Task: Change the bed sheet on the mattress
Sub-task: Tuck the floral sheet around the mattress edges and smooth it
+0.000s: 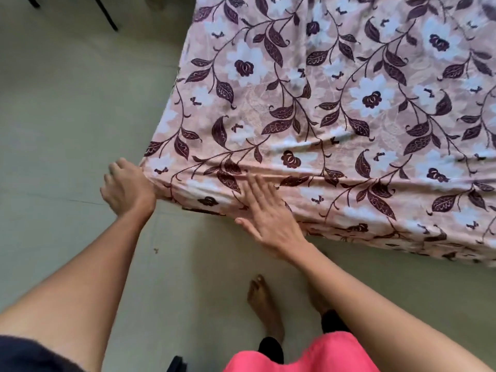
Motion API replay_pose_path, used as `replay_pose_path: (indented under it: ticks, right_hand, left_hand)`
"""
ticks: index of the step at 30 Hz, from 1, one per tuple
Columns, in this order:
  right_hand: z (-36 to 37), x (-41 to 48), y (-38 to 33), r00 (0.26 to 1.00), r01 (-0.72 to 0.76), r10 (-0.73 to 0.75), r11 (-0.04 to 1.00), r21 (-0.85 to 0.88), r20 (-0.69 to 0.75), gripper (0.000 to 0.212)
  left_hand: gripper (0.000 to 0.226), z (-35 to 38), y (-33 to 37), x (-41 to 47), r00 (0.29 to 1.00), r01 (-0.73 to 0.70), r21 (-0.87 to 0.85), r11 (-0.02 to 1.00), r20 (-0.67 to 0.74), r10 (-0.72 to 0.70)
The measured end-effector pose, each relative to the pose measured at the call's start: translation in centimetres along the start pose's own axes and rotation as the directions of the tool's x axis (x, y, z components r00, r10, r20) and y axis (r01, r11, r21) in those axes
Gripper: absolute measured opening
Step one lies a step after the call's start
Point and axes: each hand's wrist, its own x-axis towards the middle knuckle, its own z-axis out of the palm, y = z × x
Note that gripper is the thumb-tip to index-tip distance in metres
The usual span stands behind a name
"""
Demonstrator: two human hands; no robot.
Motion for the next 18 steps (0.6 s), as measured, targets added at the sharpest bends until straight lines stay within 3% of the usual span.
replay_pose_path:
  ticks: [3, 6, 9, 12, 15, 18]
  right_hand:
    - [-1.8, 0.1, 3.5, 0.979, -0.175, 0.173, 0.984, -0.011, -0.108, 0.071]
    - [-3.0, 0.3, 7.4, 0.898, -0.434, 0.432, 0.901, 0.0, -0.083, 0.076]
    - [-2.6, 1.0, 8.5, 0.851, -0.525, 0.526, 0.85, -0.042, -0.004, 0.079]
    - [-1.5, 2.7, 5.8, 0.895, -0.446, 0.446, 0.893, -0.068, -0.01, 0.08]
    - [-0.1, 3.3, 2.4, 0.967, -0.256, 0.255, 0.966, -0.025, -0.022, 0.075]
    - [0.3, 3.3, 0.7, 0.993, -0.116, 0.116, 0.993, 0.031, 0.0, 0.071]
  left_hand:
    - [0.025, 0.2, -0.5, 0.9, 0.996, -0.068, -0.018, 0.997, 0.058, 0.069]
    - [0.033, 0.0, 1.5, -0.5, 0.989, 0.113, -0.168, 0.979, 0.109, -0.095]
    - [0.047, 0.1, 3.2, -4.0, 0.968, 0.212, -0.274, 0.938, 0.192, -0.163]
    - [0.054, 0.4, 4.3, -7.2, 0.933, 0.321, -0.307, 0.896, 0.267, -0.242]
    - [0.038, 0.4, 5.3, -7.4, 0.91, 0.368, -0.31, 0.877, 0.315, -0.271]
    - [0.028, 0.1, 5.7, -6.9, 0.921, 0.33, -0.253, 0.909, 0.298, -0.251]
